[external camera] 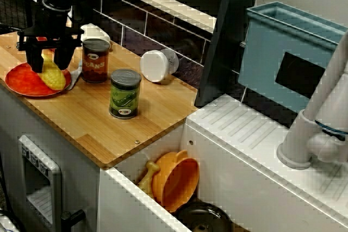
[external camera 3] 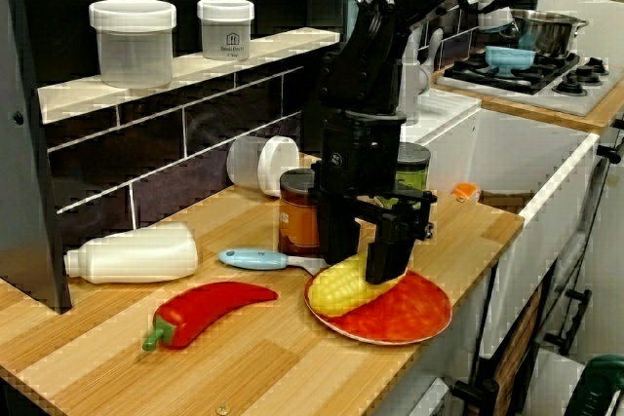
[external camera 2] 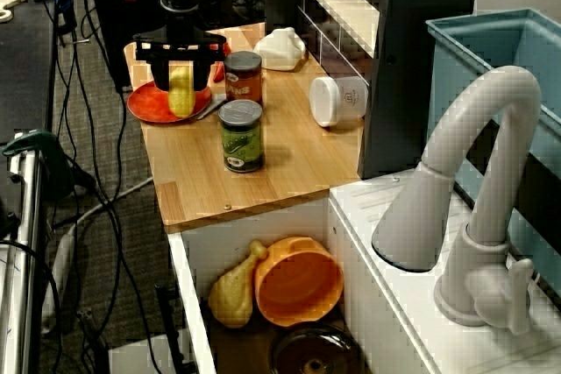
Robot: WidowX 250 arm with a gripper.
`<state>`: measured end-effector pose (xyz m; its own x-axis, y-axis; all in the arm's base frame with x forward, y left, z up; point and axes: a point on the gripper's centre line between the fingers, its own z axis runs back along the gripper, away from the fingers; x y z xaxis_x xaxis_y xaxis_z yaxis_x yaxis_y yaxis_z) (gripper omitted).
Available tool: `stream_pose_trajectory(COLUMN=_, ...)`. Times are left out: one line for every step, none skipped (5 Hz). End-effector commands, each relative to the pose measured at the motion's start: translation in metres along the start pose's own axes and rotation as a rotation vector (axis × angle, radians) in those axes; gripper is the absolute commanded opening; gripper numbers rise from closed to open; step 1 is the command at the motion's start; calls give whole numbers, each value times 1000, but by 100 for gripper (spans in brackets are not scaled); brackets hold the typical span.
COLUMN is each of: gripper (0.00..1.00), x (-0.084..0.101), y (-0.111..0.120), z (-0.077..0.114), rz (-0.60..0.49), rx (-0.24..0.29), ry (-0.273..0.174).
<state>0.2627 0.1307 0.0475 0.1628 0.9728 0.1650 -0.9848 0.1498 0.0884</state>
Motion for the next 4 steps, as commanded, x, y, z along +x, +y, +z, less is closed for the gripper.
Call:
stream_pose_trajectory(gripper=0, x=-1, y=10, z=10, rz=-22, rx=-33, ry=-10)
stream_pose_trajectory(gripper=0, x=-4, y=15, z=15, rz=-56, rx=-51, ry=-9)
stream_pose_trajectory(gripper=0, x=-5, y=20, z=15, rz=-70, rx=-61, ry=-16)
stream_pose_trajectory(gripper=0, x=-5, y=23, z=18, rz=-75, rx=-62, ry=-12)
